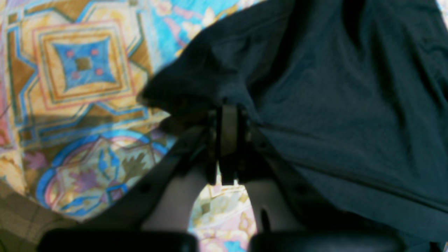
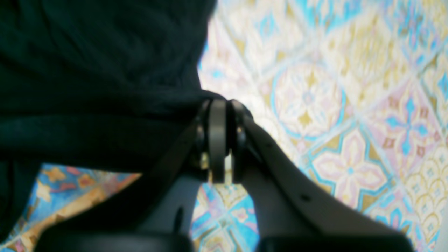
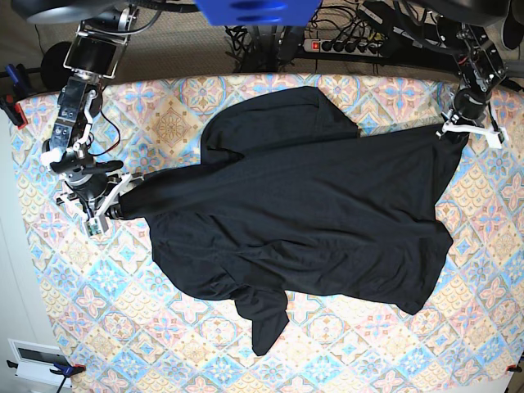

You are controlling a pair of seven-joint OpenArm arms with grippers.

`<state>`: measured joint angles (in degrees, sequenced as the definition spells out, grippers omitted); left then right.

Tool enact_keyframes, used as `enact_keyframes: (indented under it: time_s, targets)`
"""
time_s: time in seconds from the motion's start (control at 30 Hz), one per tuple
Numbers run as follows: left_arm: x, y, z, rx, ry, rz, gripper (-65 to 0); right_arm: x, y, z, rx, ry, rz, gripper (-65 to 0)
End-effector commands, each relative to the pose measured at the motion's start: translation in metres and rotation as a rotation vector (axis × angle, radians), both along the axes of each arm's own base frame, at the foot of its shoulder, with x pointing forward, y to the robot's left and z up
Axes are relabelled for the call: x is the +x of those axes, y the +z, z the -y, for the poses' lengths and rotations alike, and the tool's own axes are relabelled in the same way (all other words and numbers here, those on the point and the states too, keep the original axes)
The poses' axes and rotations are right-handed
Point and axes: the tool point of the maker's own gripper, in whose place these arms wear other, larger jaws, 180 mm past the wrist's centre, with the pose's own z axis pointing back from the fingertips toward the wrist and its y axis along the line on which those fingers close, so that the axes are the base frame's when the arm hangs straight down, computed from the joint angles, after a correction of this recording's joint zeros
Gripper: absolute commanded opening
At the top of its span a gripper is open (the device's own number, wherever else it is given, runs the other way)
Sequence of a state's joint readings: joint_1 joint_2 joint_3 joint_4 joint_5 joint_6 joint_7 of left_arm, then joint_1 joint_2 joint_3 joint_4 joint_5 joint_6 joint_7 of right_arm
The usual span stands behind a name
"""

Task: Layout the t-shirt on the table in an organized manner, then fold the t-shirt properly
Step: 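Drag the shirt edge with the right gripper along the table to spread it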

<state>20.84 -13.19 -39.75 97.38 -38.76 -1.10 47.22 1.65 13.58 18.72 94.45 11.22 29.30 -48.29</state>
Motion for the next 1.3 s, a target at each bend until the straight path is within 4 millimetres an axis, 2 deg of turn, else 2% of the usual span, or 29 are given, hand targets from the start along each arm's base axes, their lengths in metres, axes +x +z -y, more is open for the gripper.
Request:
enact_keyframes:
  time_s: [0.0,0.2,0.27,0.37,0.73,0.87,0.97,1.13,1.27]
  targets:
    - [0.004,0.011,-0.01,0.042,0.007,0.023,-65.0,0.006,0.01,-0.001,-0.021,0.019,0.029,-62.2]
    - [0.005,0.008,-0.016,0.04,0.024,0.023,-65.0,0.008,0.0,-0.037,-0.019,0.122,0.001,-46.3]
    - [0.013,0.011,-0.017,0.042,0.027,0.041,-65.0,0.007,-0.006,-0.039,-0.018,0.128,-0.016,-45.5]
    - [0.014,0.012,-0.022,0.076,0.026,0.028,-65.0,0.006,-0.013,-0.029,-0.011,0.099,-0.035,-45.5]
    - [0.019,0.016,-0.027,0.113,0.027,0.025,-65.0,0.055,0.006,-0.019,0.026,0.062,0.005,-46.2]
    - [0.018,0.017,-0.03,0.134,0.026,0.016,-65.0,0.07,-0.002,-0.015,0.058,0.04,-0.028,-46.2]
    - [0.017,0.024,-0.044,0.157,0.04,0.021,-65.0,0.078,-0.005,-0.013,0.076,0.029,-0.045,-46.0]
    - [-0.002,0.013,-0.067,0.138,0.122,-0.013,-65.0,0.083,-0.017,-0.039,0.053,0.114,-0.095,-36.2]
    - [-0.01,0.005,-0.073,0.125,0.147,-0.033,-65.0,0.08,-0.028,-0.06,0.034,0.187,-0.12,-30.9]
